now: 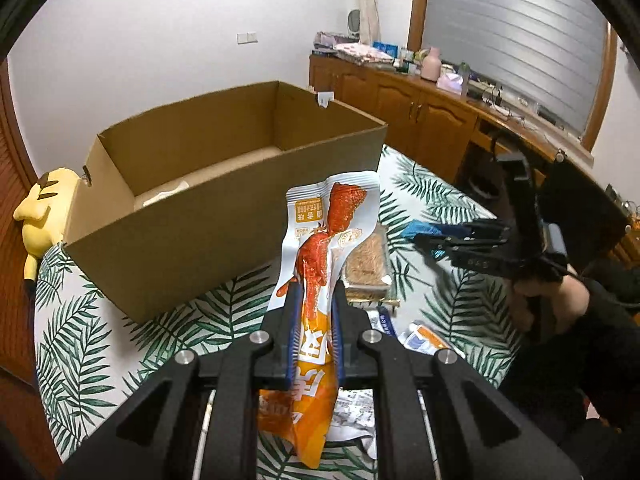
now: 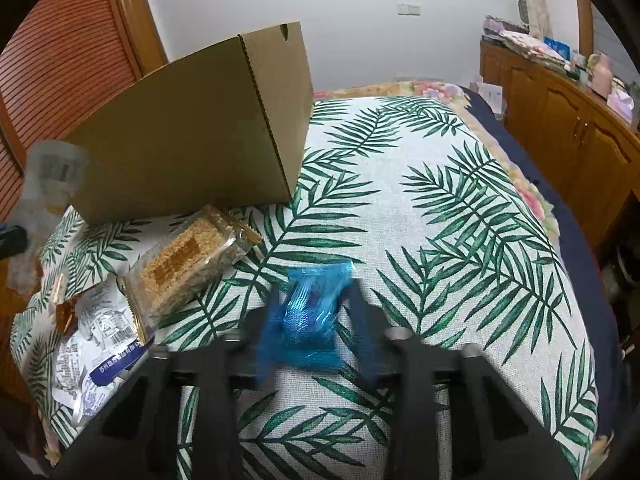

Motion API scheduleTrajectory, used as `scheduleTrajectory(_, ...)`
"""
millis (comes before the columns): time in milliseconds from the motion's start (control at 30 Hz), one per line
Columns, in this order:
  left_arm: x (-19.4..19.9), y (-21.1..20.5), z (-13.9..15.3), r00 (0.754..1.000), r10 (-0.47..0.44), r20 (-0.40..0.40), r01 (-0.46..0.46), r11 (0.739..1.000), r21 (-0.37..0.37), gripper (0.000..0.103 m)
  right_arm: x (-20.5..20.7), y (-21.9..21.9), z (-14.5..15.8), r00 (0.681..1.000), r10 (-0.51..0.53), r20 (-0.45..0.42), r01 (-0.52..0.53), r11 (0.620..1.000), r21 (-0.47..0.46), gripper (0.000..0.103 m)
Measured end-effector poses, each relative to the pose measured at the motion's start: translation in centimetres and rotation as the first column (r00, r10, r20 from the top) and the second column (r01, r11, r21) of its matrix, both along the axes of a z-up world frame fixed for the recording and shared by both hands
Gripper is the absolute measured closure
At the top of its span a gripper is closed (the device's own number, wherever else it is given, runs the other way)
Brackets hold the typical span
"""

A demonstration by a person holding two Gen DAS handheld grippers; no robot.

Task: Organize snacks
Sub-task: 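Grasp the orange spicy-strip pack with the left tool while the right tool grasps the blue candy, then carry both snacks over the box and open both tools to release them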

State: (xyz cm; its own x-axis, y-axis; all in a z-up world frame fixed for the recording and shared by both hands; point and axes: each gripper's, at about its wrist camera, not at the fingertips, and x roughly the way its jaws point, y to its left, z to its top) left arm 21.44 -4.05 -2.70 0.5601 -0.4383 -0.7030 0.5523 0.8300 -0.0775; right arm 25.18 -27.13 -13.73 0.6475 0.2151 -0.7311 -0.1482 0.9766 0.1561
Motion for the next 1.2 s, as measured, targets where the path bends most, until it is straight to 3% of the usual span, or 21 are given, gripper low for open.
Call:
scheduleTrajectory(400,-0.8,0.8,1.7,0.999,0.026,0.035,-0.023,0.998,-0.059,0.093,-1.0,-0.5,1.4,1.000,-0.002,0.029,0.002,1.000,0.016,0.079)
scheduleTrajectory(867,1.9,2.1,5.6,0.988,0.091,0.121,-0.076,0.989,-0.126,0.093,-2.6,1.1,9.2,0.983,0.057,0.177,-0.064,0.997,0.031,0.079)
scheduleTrajectory(1200,5.4,3.3,7.8,0.975,0.131,0.179,-0.106,0.984,-0.143,0.092,-1.1,3.9,14.4,0.954,0.141,0.266,-0.147,0.989,0.000,0.079)
